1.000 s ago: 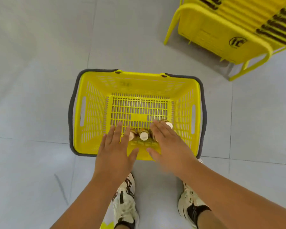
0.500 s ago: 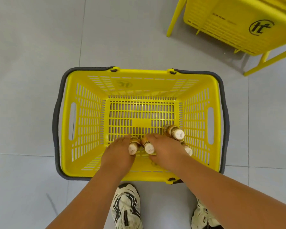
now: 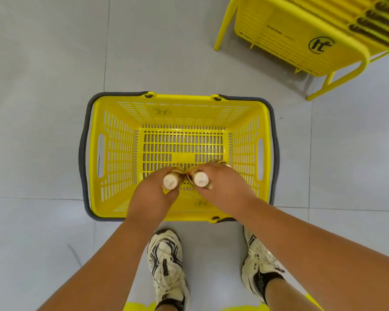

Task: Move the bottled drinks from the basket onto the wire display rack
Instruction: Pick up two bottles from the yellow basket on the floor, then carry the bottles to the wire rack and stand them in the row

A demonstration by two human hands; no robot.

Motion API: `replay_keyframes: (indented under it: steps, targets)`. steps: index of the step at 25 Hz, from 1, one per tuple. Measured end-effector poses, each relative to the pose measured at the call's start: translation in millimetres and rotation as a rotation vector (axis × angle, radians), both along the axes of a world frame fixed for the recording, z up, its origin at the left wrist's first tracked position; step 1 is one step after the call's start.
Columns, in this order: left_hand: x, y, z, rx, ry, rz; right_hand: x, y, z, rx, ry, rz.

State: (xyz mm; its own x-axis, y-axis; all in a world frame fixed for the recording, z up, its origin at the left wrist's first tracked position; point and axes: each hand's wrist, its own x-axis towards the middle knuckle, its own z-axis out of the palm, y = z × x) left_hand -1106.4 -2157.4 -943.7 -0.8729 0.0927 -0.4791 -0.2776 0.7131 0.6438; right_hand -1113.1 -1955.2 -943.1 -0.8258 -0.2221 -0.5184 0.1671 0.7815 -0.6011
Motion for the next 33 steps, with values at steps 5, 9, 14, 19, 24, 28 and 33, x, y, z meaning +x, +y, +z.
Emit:
replay_keyframes:
  steps: [5,9,14,19,24,28,33]
  targets:
    - [-19,16,141,0.102,0.141,0.173,-13,15,128,-0.077,0.125,-0.216]
    - [-55,22,267,0.169,0.252,0.224,-36,24,244,-0.183,0.245,-0.333]
    - [-88,20,423,0.169,0.377,0.275,-63,34,417,-0.264,0.409,-0.437]
    - [-94,26,584,0.237,0.497,0.258,-76,44,581,-0.324,0.584,-0.458]
    - [-90,24,702,0.287,0.528,0.225,-83,49,706,-0.316,0.616,-0.427]
    - [-90,8,771,0.240,0.578,0.209,-83,52,782,-0.381,0.622,-0.387]
    - [-84,-8,859,0.240,0.702,0.268,-89,55,856,-0.454,0.656,-0.291]
